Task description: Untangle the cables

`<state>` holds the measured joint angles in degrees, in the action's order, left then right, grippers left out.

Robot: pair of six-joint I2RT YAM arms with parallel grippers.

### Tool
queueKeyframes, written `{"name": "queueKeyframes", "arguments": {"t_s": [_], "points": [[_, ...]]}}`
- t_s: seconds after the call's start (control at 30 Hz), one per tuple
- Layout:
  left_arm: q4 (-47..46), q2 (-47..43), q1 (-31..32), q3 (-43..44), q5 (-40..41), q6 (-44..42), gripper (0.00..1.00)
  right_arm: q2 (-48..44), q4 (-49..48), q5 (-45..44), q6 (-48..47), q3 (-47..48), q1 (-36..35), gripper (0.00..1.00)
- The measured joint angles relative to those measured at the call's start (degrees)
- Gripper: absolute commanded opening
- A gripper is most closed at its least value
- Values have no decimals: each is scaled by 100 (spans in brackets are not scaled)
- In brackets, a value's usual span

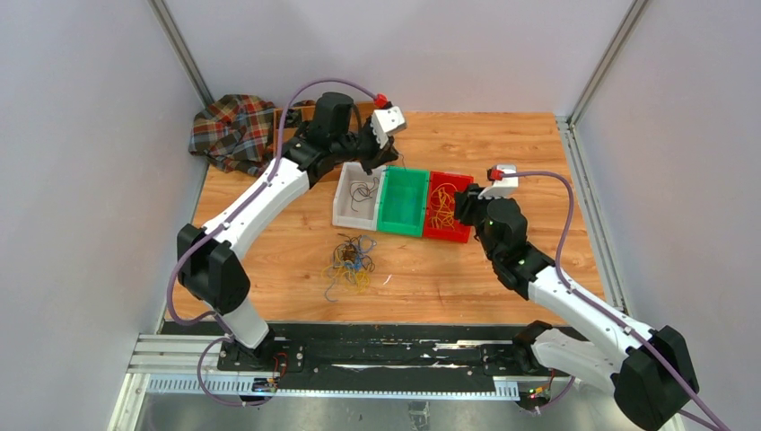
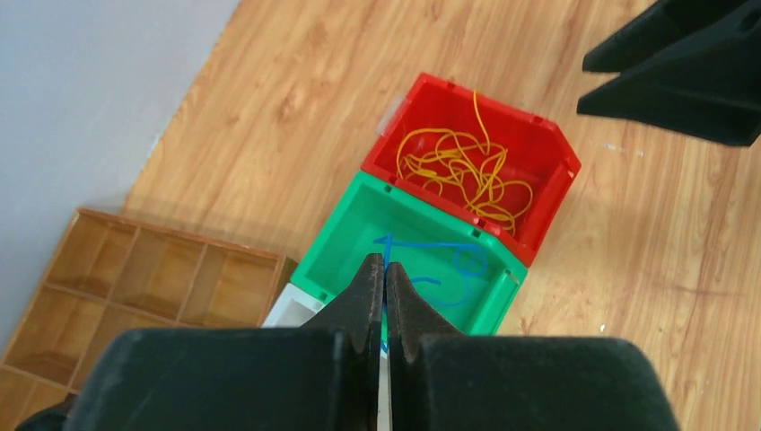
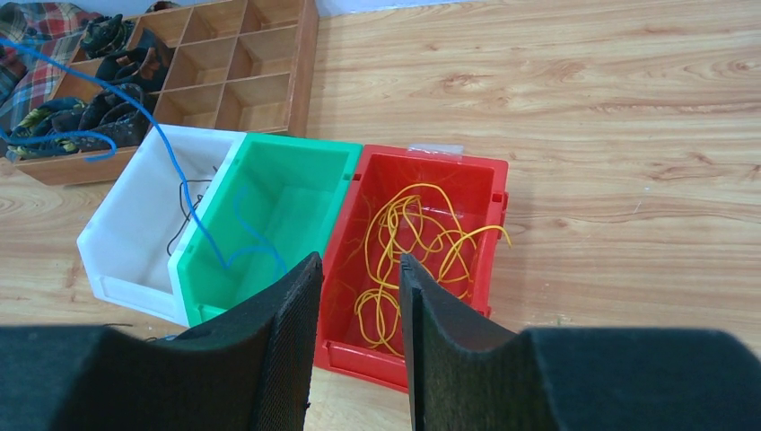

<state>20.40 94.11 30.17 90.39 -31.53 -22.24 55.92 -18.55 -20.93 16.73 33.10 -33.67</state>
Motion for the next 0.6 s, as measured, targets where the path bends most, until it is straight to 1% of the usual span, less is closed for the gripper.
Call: {"name": "queueKeyframes", "arguments": {"t_s": [0.23,0.4,0.5,0.6], "points": [[595,146,66,2,63,-518,0,-7,7,2,31,-28,87,37],[774,208,151,2,295,-846,0,-7,42,9,46,-39,105,37],[872,380,258,39,651,-1115,0,-7,48,9,48,-39,120,37],[918,776,417,216,1080,-1342,0,-11,81,9,48,-39,120,37]]}}
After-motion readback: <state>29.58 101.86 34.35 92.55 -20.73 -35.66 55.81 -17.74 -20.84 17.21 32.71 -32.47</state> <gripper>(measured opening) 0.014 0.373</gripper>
